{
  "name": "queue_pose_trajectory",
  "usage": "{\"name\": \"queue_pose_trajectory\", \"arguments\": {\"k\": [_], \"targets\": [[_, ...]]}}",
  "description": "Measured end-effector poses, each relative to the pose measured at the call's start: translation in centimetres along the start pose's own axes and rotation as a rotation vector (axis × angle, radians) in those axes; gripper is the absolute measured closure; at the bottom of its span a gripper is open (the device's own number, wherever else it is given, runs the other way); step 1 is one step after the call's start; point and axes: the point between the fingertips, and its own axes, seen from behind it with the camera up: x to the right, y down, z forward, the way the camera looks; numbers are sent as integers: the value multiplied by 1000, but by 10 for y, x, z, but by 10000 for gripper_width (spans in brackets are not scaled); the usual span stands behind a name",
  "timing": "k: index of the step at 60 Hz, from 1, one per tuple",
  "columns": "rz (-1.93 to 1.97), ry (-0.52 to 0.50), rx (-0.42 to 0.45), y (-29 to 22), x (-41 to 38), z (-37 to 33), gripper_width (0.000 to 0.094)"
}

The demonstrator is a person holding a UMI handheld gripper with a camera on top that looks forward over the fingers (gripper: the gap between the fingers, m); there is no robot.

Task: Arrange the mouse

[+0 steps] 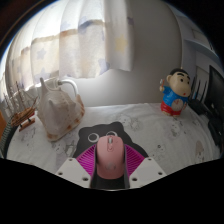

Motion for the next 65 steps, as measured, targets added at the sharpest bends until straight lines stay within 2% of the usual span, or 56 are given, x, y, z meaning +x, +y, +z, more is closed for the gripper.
{"name": "queue_pose_trajectory", "arguments": {"k": [5,11,13,17,18,20,29,42,54,65], "targets": [[-8,-4,-57,27,5,15,548],[-28,-22,-56,31,3,16,431],[-37,-21,-70,31,4,15,355],[-21,-28,-89,27,2,2,87],[-17,-31,-89,24,2,-4,72],[-16,-37,-89,18,1,-17,97],[-31,-31,-97,2,6,-115,89],[-77,-17,-166,41,14,-238,90],[-110,-47,-162,63,3,-271,91],[-142,-19,-126,53,8,-271,83]]}}
